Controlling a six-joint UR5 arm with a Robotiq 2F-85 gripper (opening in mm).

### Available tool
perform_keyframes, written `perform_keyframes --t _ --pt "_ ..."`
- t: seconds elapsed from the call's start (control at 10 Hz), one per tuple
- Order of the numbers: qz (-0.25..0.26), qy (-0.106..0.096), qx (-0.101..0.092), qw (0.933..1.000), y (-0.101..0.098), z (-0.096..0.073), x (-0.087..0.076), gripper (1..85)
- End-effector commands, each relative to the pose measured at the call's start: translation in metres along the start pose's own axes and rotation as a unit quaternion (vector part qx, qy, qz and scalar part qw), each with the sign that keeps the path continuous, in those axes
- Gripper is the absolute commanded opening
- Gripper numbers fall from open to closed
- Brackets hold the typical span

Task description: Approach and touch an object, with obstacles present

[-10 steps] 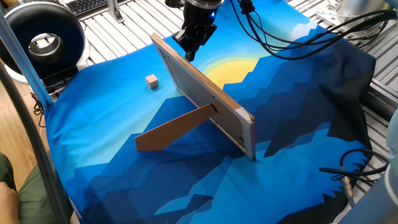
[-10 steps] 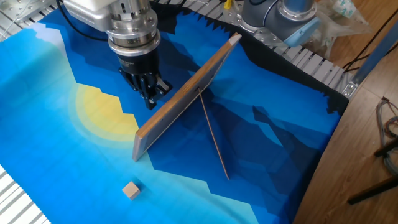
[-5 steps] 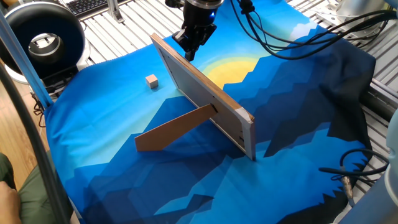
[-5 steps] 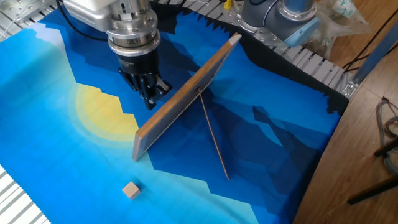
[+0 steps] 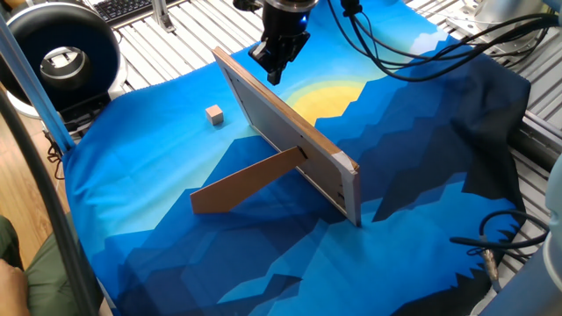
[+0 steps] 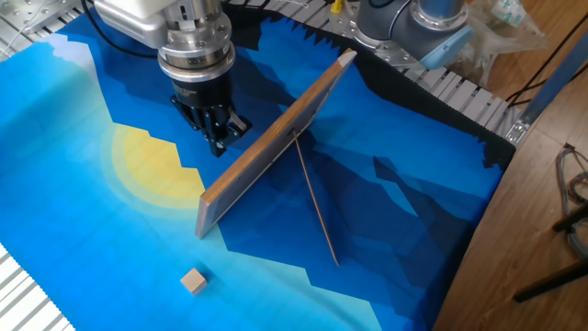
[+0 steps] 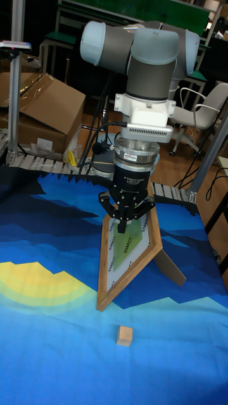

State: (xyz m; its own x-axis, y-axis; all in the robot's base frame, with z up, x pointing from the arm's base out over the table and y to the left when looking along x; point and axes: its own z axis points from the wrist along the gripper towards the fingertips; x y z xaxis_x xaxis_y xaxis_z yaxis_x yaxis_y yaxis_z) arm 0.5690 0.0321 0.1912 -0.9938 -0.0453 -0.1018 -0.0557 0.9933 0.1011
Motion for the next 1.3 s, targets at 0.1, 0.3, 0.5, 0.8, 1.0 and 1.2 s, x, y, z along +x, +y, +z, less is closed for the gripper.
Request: perform_keyframes --t 0.1,0.3,0.5,0.8,1.0,1.2 --pt "-0.001 0.001 -0.004 1.0000 0.0013 -0.0015 0.0006 1.0" --pt "-0.003 0.001 -0.002 1.0000 0.0005 -0.0018 0.0008 1.0" --pt "-0.002 0.001 -0.004 1.0000 0.0011 -0.0015 0.0010 1.0" --pt "-0.001 0.000 -0.006 1.0000 0.0018 -0.0011 0.0012 1.0" --pt "-0.001 -0.001 -0.007 1.0000 0.0019 -0.0009 0.0011 1.0" --pt "-0.003 -0.001 -0.007 1.0000 0.0015 -0.0002 0.0013 1.0"
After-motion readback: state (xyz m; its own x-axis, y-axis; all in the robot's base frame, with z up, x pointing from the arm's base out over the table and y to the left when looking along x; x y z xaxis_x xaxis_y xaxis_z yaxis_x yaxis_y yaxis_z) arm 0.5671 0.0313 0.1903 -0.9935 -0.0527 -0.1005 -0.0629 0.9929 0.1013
